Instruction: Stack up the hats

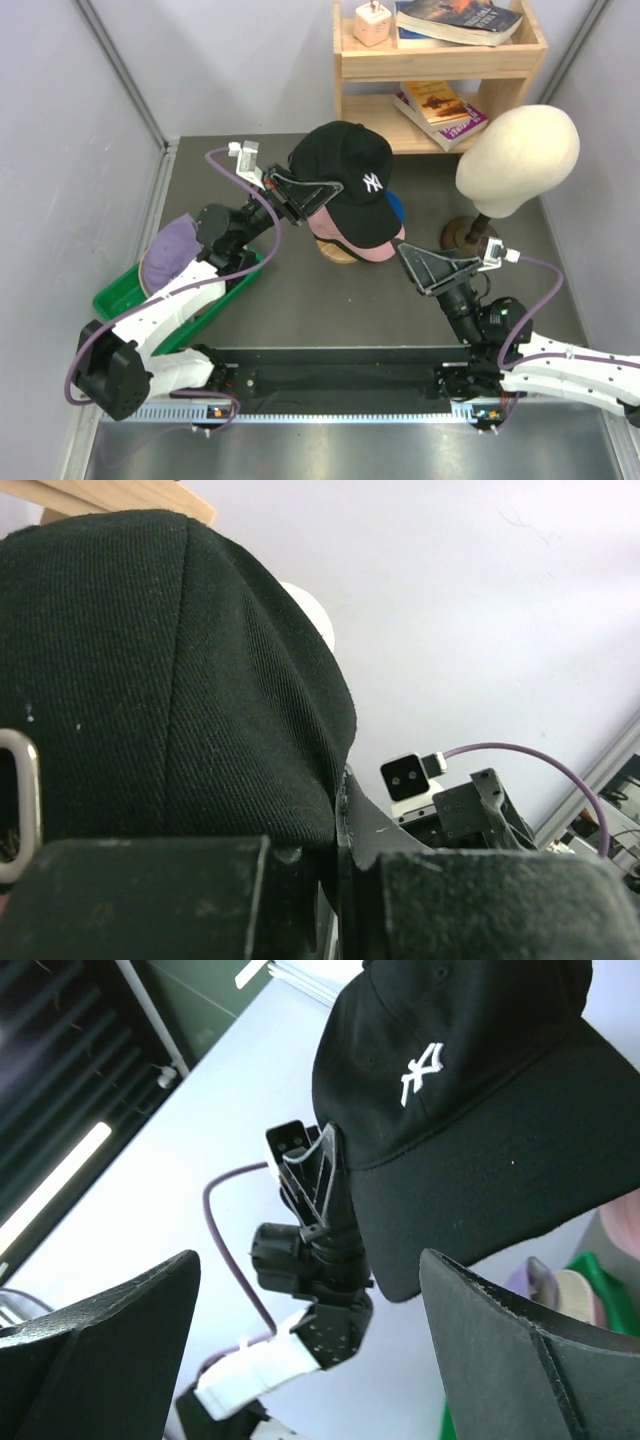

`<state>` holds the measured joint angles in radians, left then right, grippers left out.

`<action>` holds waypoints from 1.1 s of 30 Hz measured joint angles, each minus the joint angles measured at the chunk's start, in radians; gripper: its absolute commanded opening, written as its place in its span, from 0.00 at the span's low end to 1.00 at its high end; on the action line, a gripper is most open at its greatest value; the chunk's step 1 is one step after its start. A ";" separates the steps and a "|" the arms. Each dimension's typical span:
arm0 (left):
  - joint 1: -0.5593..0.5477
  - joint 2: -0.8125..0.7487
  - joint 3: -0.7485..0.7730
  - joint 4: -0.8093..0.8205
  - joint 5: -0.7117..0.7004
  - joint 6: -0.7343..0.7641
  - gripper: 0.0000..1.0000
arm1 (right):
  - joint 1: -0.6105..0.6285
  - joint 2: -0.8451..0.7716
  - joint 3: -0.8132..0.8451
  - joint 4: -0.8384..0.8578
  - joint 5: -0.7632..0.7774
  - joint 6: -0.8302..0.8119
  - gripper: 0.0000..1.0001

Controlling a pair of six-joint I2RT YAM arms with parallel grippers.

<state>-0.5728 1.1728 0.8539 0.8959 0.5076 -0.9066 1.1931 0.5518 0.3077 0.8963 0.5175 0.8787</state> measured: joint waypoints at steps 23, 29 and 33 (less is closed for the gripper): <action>-0.084 0.000 -0.006 0.030 -0.021 0.087 0.00 | -0.019 -0.007 -0.090 0.077 -0.002 0.187 0.89; -0.095 0.000 -0.003 0.027 -0.027 0.093 0.00 | -0.020 -0.037 -0.137 0.053 0.027 0.195 0.89; -0.105 0.000 0.001 0.027 -0.027 0.095 0.00 | -0.024 -0.037 -0.137 0.054 0.041 0.180 0.88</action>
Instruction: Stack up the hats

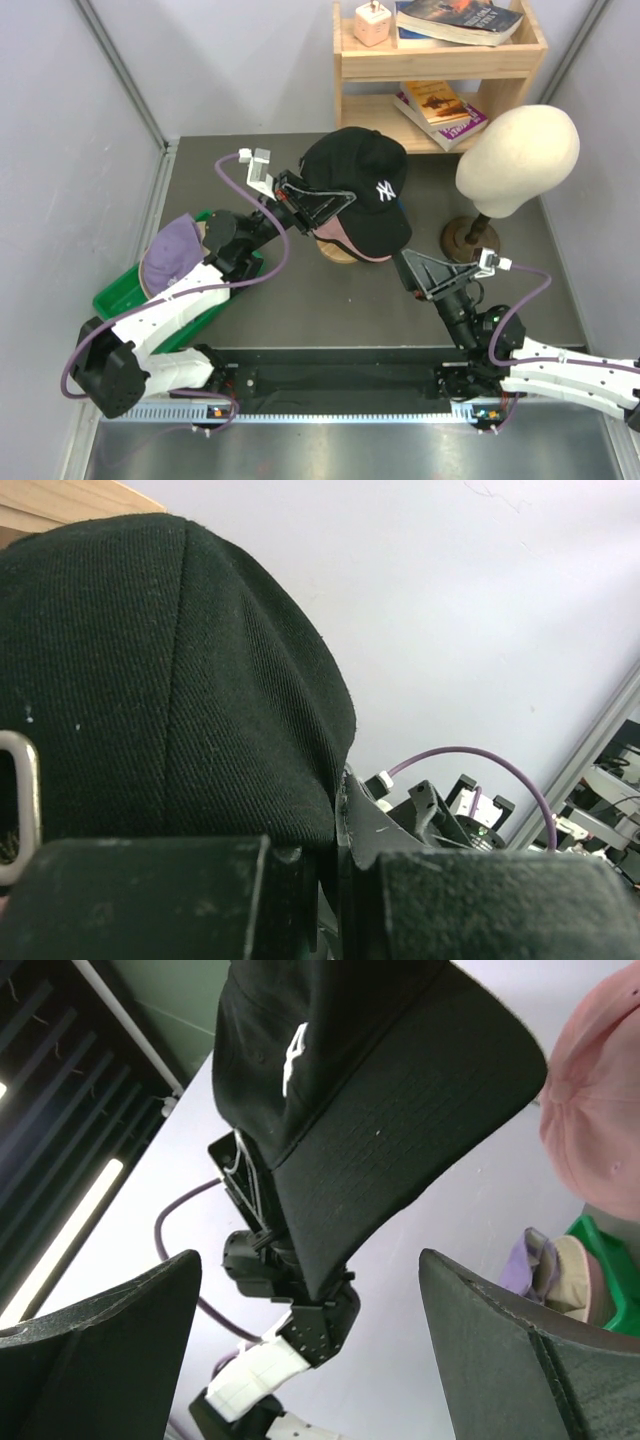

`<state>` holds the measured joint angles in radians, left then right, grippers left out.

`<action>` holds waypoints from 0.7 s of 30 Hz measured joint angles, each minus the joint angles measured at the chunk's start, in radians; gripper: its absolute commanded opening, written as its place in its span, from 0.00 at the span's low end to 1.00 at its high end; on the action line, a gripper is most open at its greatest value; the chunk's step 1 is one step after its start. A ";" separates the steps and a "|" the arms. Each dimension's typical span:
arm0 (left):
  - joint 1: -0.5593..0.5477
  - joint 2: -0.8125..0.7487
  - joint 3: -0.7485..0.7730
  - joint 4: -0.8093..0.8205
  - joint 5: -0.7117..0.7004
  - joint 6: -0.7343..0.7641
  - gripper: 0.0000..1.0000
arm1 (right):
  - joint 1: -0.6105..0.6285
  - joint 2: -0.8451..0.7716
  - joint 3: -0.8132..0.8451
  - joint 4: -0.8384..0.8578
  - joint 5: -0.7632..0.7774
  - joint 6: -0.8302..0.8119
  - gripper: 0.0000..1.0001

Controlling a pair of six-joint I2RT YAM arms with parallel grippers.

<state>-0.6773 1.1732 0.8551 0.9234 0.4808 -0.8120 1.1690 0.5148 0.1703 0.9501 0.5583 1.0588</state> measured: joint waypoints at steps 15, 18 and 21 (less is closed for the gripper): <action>-0.058 -0.002 0.000 0.006 -0.020 0.035 0.00 | -0.191 0.148 0.032 0.163 -0.090 -0.012 0.36; -0.058 -0.025 -0.002 -0.026 -0.040 0.070 0.00 | -0.198 0.150 0.032 0.193 -0.100 0.003 0.18; -0.060 -0.055 -0.002 -0.091 -0.053 0.119 0.00 | -0.199 0.146 0.032 0.216 -0.113 0.019 0.00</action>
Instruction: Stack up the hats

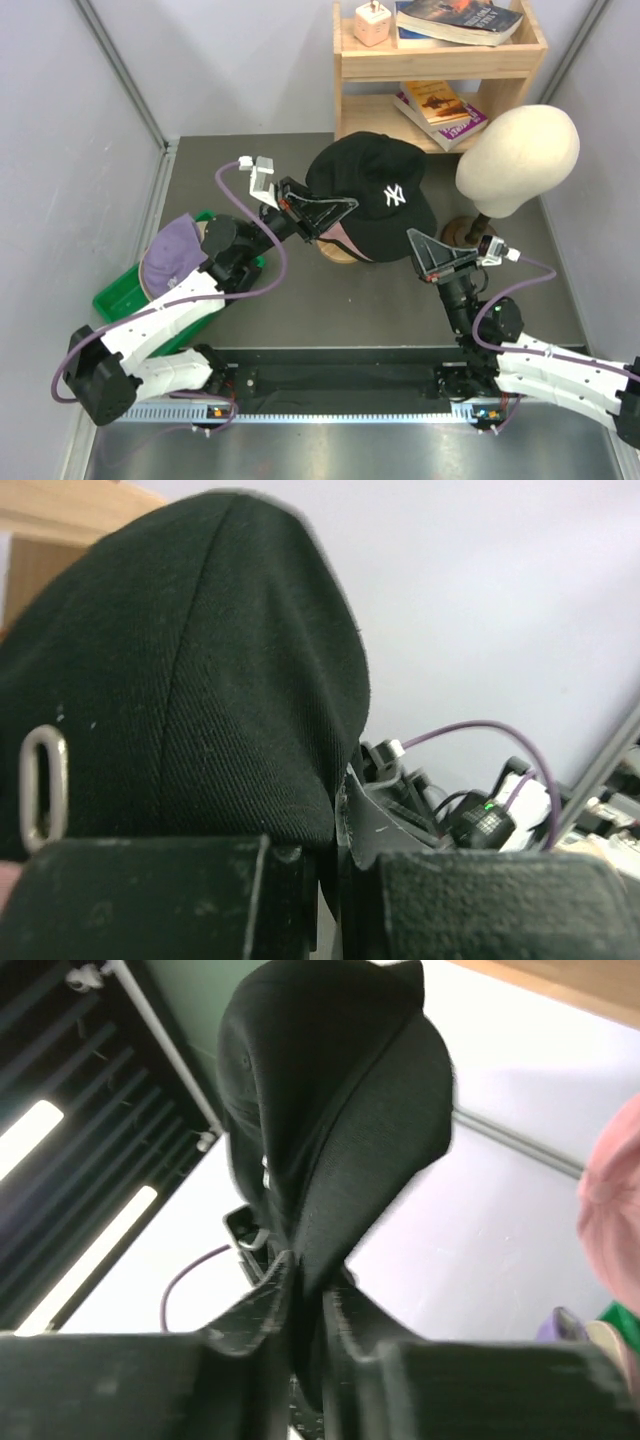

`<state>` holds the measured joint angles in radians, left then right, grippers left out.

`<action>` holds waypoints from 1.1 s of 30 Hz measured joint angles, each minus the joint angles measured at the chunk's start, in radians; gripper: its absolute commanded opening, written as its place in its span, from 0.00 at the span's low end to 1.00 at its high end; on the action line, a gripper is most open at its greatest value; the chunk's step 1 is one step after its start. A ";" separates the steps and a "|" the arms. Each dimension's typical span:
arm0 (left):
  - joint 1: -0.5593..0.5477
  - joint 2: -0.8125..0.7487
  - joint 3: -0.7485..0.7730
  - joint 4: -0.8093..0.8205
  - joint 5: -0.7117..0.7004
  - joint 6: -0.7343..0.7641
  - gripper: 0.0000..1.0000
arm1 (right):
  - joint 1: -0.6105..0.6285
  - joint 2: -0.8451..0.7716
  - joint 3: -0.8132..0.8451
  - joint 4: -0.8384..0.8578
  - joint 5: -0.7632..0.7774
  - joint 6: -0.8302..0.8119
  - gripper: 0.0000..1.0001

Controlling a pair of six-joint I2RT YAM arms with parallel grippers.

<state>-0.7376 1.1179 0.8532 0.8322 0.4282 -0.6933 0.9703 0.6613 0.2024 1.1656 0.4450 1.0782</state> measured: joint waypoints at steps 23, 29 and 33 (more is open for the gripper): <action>-0.002 -0.530 0.201 -1.090 -0.858 0.507 0.99 | -0.121 0.118 0.259 -0.246 -0.132 0.050 0.00; -0.002 -0.586 0.146 -0.981 -1.104 0.645 0.99 | -0.182 0.390 0.377 -0.259 -0.317 0.090 0.00; -0.002 -0.584 0.049 -0.947 -1.161 0.700 0.99 | -0.214 0.503 0.413 -0.287 -0.398 0.101 0.00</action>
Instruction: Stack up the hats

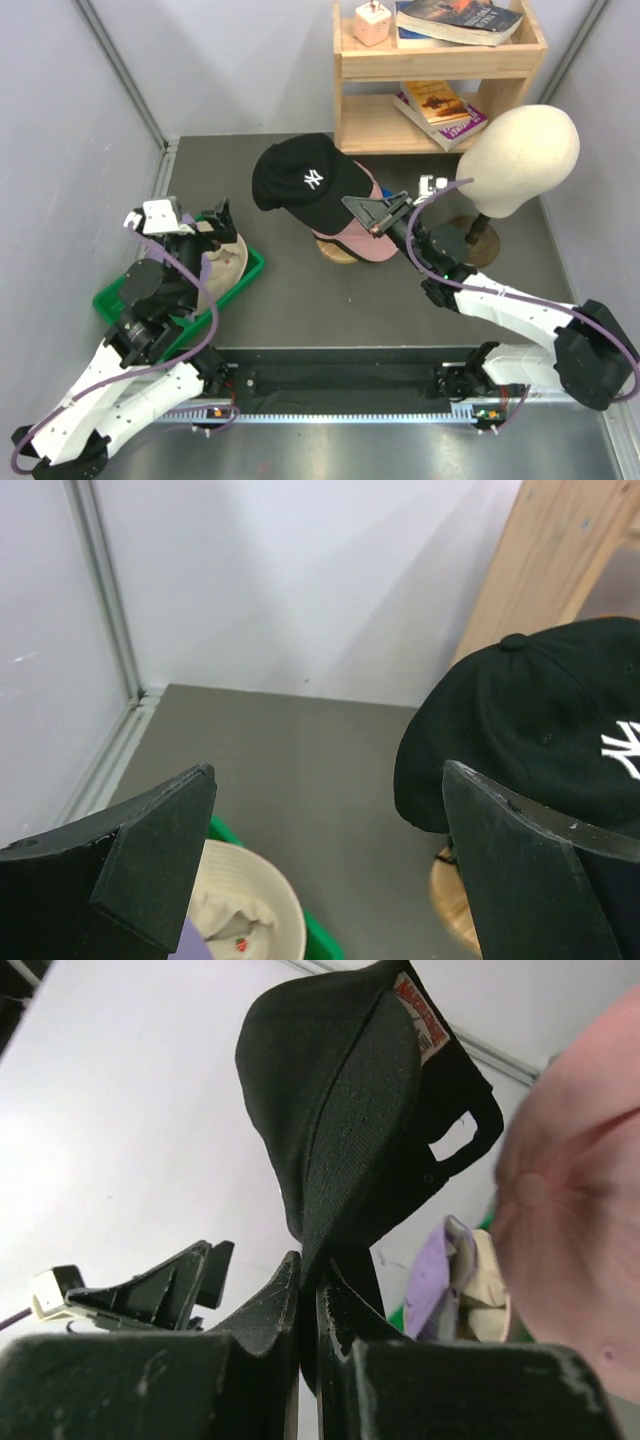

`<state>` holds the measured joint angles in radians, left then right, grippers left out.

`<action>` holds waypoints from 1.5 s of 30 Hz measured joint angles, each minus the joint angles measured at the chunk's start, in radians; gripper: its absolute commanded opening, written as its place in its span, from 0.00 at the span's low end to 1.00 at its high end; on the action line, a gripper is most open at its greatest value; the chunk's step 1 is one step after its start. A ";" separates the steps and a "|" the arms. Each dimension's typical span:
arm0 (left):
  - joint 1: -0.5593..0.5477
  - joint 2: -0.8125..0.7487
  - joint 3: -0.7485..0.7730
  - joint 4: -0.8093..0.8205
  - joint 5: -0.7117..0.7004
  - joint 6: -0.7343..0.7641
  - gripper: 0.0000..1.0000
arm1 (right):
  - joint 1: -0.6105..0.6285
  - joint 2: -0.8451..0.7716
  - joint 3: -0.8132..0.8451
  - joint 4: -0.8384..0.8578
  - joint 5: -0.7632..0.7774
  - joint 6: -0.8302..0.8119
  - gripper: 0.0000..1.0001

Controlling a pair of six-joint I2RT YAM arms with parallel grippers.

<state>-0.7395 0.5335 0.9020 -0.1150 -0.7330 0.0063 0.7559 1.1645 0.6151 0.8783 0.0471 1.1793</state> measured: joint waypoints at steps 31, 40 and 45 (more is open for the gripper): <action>0.000 -0.036 -0.097 0.063 -0.042 0.050 0.99 | -0.203 -0.070 -0.213 -0.100 -0.098 0.169 0.00; 0.000 -0.027 -0.110 0.072 -0.038 0.051 0.99 | -0.261 -0.117 -0.279 -0.093 -0.137 0.194 0.00; 0.000 -0.010 -0.111 0.075 -0.030 0.051 0.99 | -0.293 -0.114 -0.320 -0.056 -0.162 0.203 0.00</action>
<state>-0.7395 0.5232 0.7910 -0.0402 -0.7628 0.0570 0.4633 1.0500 0.2951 0.8223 -0.1150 1.3823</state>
